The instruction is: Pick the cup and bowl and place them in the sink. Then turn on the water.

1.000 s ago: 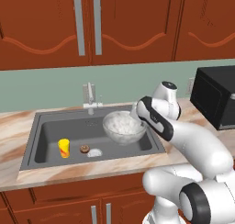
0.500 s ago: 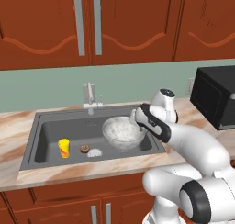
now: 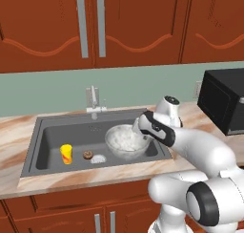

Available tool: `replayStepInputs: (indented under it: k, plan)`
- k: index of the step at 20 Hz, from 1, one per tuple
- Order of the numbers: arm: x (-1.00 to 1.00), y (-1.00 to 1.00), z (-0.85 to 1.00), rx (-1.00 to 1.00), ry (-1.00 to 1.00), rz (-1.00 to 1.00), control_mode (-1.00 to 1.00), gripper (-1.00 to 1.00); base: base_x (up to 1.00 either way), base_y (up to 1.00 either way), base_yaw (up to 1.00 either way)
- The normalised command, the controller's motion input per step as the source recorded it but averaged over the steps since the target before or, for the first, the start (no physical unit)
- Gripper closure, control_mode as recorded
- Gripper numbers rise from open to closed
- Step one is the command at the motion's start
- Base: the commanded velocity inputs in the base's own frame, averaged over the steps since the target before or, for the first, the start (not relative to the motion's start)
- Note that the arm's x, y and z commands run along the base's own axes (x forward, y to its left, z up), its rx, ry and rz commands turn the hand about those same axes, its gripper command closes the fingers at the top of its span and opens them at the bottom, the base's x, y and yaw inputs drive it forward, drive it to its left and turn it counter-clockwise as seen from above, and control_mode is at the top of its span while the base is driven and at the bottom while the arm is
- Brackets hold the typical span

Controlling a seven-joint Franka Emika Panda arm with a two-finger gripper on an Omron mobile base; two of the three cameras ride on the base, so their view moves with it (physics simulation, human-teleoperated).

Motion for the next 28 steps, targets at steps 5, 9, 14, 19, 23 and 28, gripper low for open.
replayStepInputs:
  k: [5,9,14,19,23,28]
  plan:
    - [0.1,0.1,-0.14,0.0,0.0,0.03,-1.0,1.0,0.0,0.0,0.0]
    - [0.19,0.06,-0.19,0.0,0.0,0.03,-1.0,1.0,0.0,0.0,0.0]
    - [0.35,0.14,-0.14,0.0,0.0,0.02,-1.0,1.0,0.0,0.0,0.0]
    - [0.42,0.11,-0.01,0.0,0.0,0.0,-1.0,1.0,0.0,0.0,0.0]
    - [0.28,0.06,-0.05,0.0,0.0,0.0,-1.0,1.0,0.0,0.0,0.0]
    - [0.24,0.14,-0.18,0.0,0.0,0.0,-1.0,1.0,0.0,0.0,0.0]
